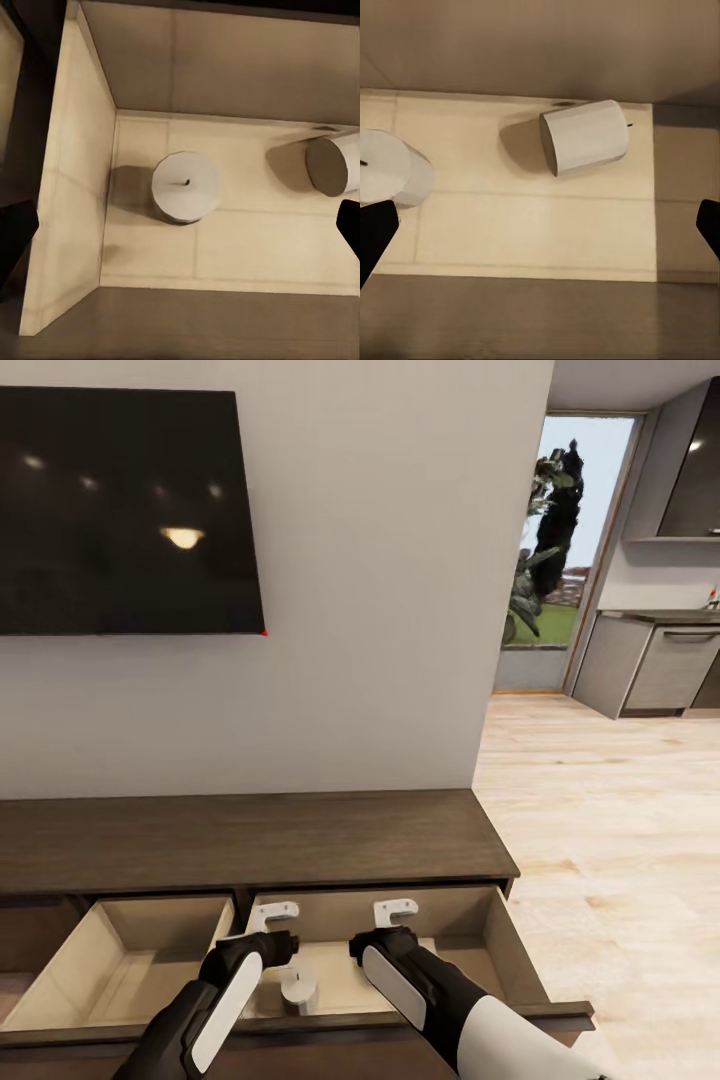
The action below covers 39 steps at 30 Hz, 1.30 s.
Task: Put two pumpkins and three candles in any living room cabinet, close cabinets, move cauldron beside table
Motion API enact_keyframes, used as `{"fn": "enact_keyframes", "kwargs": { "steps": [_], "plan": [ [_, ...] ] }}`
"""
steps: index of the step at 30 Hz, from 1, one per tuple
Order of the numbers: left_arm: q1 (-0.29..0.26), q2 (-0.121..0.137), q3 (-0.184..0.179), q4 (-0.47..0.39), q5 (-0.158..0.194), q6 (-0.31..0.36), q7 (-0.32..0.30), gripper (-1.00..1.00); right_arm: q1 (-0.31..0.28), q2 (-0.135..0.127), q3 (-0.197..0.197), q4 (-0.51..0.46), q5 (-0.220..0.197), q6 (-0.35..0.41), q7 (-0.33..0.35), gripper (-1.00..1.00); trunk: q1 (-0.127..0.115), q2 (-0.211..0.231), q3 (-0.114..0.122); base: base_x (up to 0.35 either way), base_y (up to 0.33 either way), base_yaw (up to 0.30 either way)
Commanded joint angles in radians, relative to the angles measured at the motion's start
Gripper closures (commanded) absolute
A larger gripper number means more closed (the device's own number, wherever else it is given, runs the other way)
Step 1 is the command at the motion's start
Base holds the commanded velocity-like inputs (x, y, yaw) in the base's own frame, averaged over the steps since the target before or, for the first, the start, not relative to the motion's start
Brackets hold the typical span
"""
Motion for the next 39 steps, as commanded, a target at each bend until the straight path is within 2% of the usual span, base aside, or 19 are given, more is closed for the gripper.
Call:
{"fn": "enact_keyframes", "kwargs": {
  "steps": [1,6,14,27,39],
  "plan": [
    [-0.001,0.000,-0.001,-0.002,0.012,0.008,0.010,-1.00,-0.001,0.001,0.005,-0.001,-0.009,0.009,-0.008,-1.00,0.000,0.000,-0.001,0.000,0.000,0.000],
    [-0.001,0.012,0.003,-0.022,0.020,0.028,0.009,-1.00,-0.001,0.005,0.006,-0.002,-0.018,0.001,-0.011,-1.00,0.000,0.000,-0.001,0.000,0.000,0.000],
    [-0.002,0.016,0.004,-0.036,0.024,0.031,0.007,-1.00,-0.001,0.005,0.006,-0.003,-0.020,-0.019,-0.013,-1.00,0.000,0.000,-0.001,0.000,0.000,0.000],
    [-0.002,0.016,0.008,-0.039,0.033,0.033,0.005,-1.00,-0.001,0.005,0.006,-0.003,-0.020,-0.021,-0.013,-1.00,0.038,-0.070,-0.032,0.000,0.000,0.000],
    [-0.002,0.016,0.008,-0.040,0.034,0.033,0.005,-1.00,-0.001,0.005,0.004,-0.003,-0.020,-0.022,-0.013,-1.00,0.038,-0.070,-0.032,0.000,0.000,0.000]
  ]
}}
